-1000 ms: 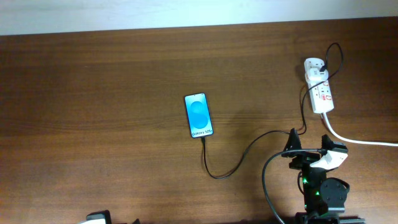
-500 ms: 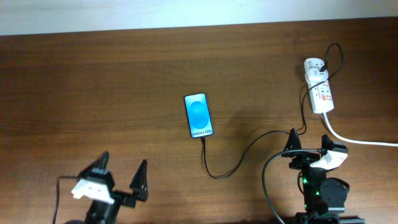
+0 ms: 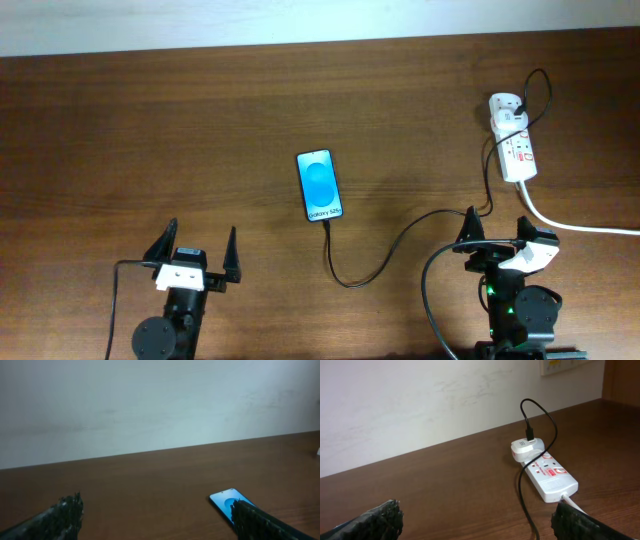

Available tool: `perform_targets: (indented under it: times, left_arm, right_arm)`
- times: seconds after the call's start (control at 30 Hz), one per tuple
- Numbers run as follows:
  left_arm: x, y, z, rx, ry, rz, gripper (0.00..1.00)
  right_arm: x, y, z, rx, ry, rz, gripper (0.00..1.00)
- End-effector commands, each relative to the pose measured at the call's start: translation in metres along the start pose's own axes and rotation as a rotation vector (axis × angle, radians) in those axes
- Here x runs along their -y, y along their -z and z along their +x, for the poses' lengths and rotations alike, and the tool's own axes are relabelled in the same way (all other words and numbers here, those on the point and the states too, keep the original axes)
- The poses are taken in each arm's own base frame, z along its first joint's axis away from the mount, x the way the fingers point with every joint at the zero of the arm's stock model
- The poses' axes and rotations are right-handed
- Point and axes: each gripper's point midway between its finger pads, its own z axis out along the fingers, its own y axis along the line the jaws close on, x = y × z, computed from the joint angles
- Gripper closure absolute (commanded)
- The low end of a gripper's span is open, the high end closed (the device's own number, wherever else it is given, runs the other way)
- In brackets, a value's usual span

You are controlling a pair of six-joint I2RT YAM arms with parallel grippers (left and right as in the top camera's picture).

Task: Plug charger to phone and switch on socket

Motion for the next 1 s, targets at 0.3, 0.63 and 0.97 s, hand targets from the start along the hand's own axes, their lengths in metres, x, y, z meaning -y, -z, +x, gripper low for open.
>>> perform_targets:
  times: [0.3,0.63,0.97]
  left_arm:
    - [-0.004,0.001,0.031,-0.109,-0.161,-0.020,0.01]
    - [-0.006,0.001,0.032,-0.115,-0.187,-0.030,0.01]
    - [-0.014,0.002,0.033,-0.117,-0.065,-0.074,0.01]
  right_arm:
    - [0.000,0.000,0.003,-0.007,0.005,-0.003,0.02]
    - [0.000,0.000,0.003,-0.007,0.005,-0.003,0.02]
    - [0.000,0.000,0.003,-0.007,0.005,-0.003,0.02]
